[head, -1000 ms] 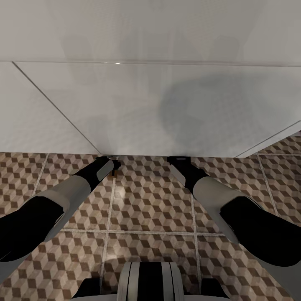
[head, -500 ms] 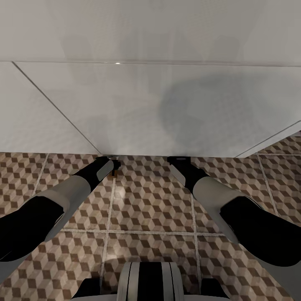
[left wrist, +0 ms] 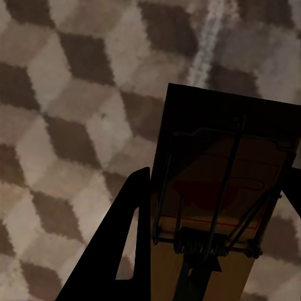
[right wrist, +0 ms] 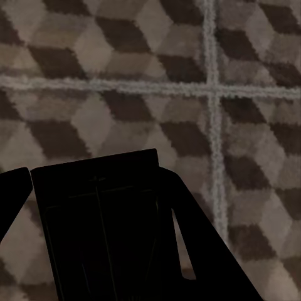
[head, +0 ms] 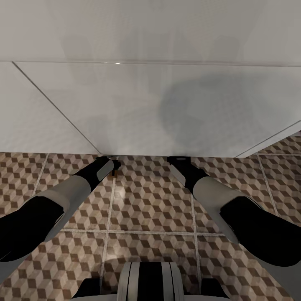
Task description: Take the four mousetraps from the cabinet in the bathroom and place them on the bathroom floor. Make sure all four end up on the same floor surface, and ensure that at least two of them are either under or directly next to the same bathroom sink.
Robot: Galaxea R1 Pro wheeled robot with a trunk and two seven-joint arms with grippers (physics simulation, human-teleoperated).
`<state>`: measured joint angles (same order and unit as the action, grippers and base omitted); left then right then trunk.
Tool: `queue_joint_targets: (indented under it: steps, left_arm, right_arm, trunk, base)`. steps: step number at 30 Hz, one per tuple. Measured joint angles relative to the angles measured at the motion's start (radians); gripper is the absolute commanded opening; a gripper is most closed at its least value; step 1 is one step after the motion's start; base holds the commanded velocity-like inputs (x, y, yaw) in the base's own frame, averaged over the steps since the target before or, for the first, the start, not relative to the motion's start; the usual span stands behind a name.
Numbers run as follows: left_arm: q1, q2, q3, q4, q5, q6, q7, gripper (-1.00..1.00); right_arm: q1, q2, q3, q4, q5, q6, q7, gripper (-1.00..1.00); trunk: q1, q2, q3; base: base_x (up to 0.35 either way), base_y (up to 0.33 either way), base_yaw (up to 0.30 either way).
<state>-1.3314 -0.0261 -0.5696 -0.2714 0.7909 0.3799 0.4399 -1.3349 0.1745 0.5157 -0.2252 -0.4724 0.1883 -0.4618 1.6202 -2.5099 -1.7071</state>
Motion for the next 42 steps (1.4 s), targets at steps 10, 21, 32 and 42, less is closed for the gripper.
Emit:
queue_joint_targets:
  steps: [10, 21, 32, 42]
  left_arm:
    - [0.0, -0.003, 0.0, 0.003, 0.0, -0.001, 0.0, -1.0]
    - [-0.001, -0.003, 0.0, 0.004, 0.0, -0.001, 0.0, -1.0]
    - [-0.001, -0.003, -0.001, 0.004, 0.0, -0.001, 0.0, -1.0]
    - [-0.001, -0.003, -0.001, 0.004, 0.0, -0.001, 0.0, -1.0]
  right_arm:
    - [-0.002, 0.0, 0.006, 0.004, -0.001, -0.003, 0.0, 1.0]
    - [-0.002, 0.0, 0.007, 0.005, -0.001, -0.004, -0.001, 1.0]
    - [-0.002, 0.0, 0.008, 0.006, -0.001, -0.004, -0.001, 1.0]
    - [-0.002, 0.0, 0.007, 0.006, 0.0, -0.004, -0.001, 1.0]
  trunk:
    - [0.0, 0.0, 0.0]
    - [0.0, 0.0, 0.0]
    - [0.0, 0.0, 0.0]
    - [0.0, 0.0, 0.0]
  base:
    - [0.0, 0.0, 0.0]
    - [0.0, 0.0, 0.0]
    - [0.0, 0.0, 0.0]
    - [0.0, 0.0, 0.0]
